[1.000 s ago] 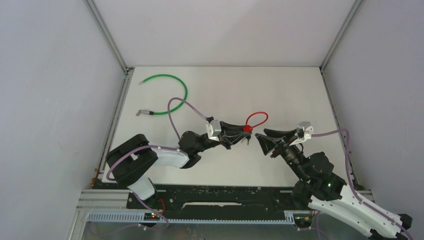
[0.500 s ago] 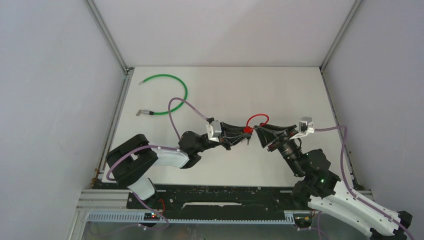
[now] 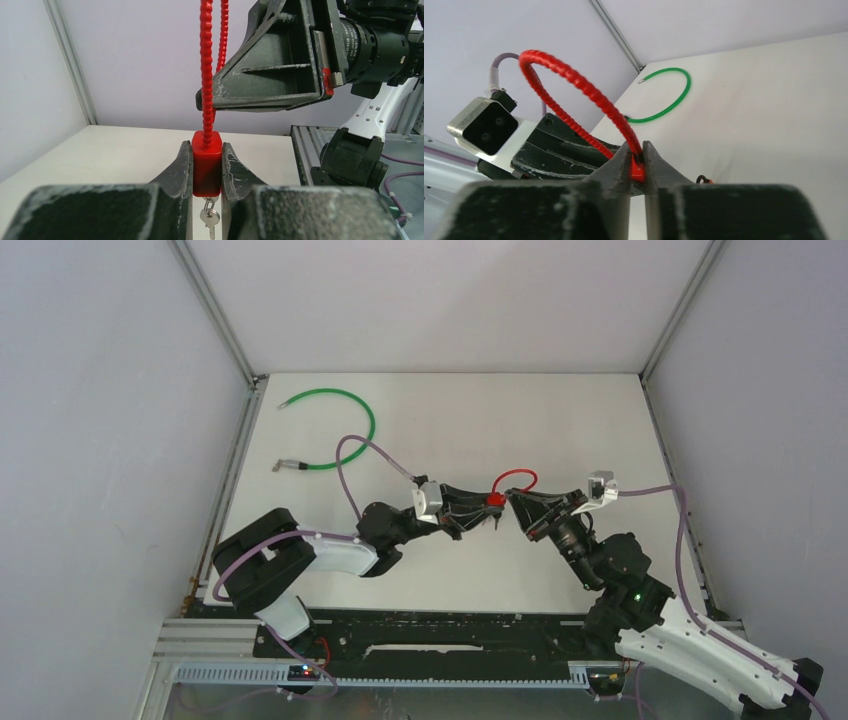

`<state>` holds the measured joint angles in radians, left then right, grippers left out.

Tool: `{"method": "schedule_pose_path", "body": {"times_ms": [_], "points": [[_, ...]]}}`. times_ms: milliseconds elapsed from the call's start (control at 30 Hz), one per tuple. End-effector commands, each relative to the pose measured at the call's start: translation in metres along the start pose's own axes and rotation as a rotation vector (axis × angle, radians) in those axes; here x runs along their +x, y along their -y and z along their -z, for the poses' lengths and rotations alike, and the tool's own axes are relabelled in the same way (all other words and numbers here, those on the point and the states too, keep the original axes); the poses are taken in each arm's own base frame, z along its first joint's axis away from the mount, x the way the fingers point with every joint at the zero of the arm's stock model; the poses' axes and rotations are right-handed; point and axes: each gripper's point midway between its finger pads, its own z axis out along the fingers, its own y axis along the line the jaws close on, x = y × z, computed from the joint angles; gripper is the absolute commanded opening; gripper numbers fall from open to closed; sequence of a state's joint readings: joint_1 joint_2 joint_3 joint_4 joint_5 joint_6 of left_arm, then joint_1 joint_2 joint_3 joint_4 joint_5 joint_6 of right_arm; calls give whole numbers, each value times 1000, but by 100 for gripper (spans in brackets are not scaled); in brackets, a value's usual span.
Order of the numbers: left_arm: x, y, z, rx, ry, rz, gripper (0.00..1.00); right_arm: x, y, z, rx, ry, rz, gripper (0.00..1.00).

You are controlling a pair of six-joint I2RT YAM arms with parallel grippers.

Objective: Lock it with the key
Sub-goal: Lock the lock.

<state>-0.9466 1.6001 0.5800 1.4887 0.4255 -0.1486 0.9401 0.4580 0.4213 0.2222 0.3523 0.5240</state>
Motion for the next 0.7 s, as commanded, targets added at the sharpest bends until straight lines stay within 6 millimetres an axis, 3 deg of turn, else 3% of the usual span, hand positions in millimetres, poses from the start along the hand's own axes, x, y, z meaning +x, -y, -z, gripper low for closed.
{"method": "schedule_pose_path", "body": {"times_ms": [0,67,333,667], "points": [[-56,3,-15,26,171,-97,0,-5,-6,-1,-27,17,-12,9],[-57,3,-15,25,172,-95,0,-5,-7,-1,-30,15,-1,0],[-56,0,-18,17,173,-88,0,0,-16,-8,-84,-41,164,0],[-56,-1,-18,12,174,-91,0,26,-21,-16,-49,-214,519,0]]}}
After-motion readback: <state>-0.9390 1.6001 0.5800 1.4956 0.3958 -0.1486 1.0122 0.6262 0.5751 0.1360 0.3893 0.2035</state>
